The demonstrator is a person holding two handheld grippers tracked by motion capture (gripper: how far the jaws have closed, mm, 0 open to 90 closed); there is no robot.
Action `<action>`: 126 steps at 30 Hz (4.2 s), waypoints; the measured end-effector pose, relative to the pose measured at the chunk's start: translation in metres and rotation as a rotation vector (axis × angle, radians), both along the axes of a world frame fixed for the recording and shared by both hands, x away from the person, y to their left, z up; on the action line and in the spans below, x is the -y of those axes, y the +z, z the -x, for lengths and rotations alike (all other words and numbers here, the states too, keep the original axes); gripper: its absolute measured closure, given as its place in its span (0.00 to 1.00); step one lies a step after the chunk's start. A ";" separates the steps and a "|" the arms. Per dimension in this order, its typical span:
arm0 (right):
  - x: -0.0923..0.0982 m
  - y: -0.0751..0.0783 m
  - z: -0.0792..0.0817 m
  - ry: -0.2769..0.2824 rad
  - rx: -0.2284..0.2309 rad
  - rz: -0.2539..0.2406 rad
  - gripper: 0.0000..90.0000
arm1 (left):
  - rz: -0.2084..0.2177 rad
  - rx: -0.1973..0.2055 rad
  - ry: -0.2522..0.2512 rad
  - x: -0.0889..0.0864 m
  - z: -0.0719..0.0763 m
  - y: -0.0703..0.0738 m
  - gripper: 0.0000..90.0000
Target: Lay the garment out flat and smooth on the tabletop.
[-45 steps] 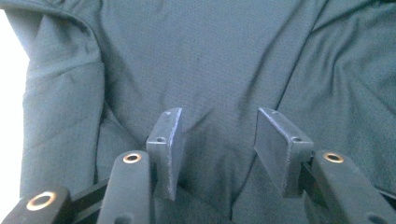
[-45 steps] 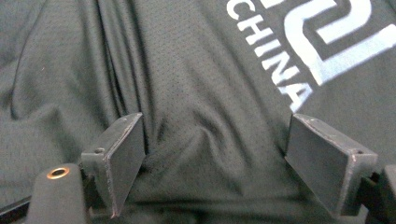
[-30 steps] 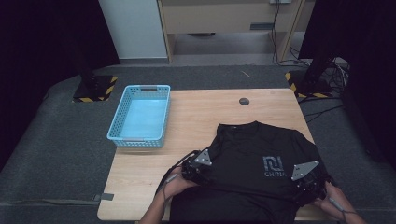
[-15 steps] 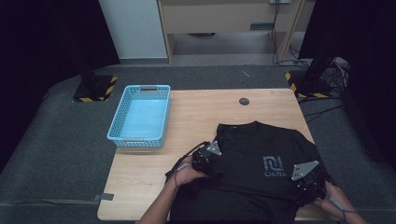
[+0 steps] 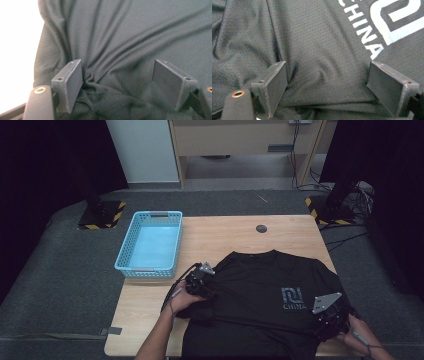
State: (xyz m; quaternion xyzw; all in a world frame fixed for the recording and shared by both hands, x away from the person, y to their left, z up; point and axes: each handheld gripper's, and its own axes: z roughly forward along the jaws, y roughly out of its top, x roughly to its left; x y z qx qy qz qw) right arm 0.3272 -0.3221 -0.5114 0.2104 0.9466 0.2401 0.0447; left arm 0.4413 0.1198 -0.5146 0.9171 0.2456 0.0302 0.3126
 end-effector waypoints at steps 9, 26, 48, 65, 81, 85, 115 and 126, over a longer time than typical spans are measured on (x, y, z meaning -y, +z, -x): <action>-0.001 0.000 -0.001 0.002 -0.006 0.011 0.18 | 0.016 0.025 -0.087 0.013 0.019 0.014 0.28; -0.023 -0.002 -0.006 -0.070 0.015 -0.044 0.20 | -0.048 0.030 -0.137 -0.011 0.058 0.005 0.27; -0.016 0.003 -0.016 -0.128 0.035 -0.048 0.19 | -0.036 0.006 -0.151 -0.042 0.055 0.003 0.24; 0.001 0.000 -0.017 -0.039 -0.013 -0.009 0.17 | -0.021 0.004 -0.136 -0.059 0.030 0.004 0.19; -0.008 -0.002 -0.021 -0.042 0.011 -0.013 0.16 | -0.062 0.024 -0.207 0.021 -0.007 0.001 0.16; -0.008 -0.002 -0.022 -0.037 0.009 -0.009 0.16 | -0.066 0.033 -0.145 0.014 -0.025 -0.002 0.16; 0.034 -0.006 -0.054 -0.565 0.041 -0.044 0.11 | -0.057 0.070 0.105 -0.013 0.026 -0.006 0.12; 0.029 -0.008 -0.091 -0.474 0.025 -0.025 0.06 | -0.033 0.072 0.177 -0.031 -0.009 -0.010 0.08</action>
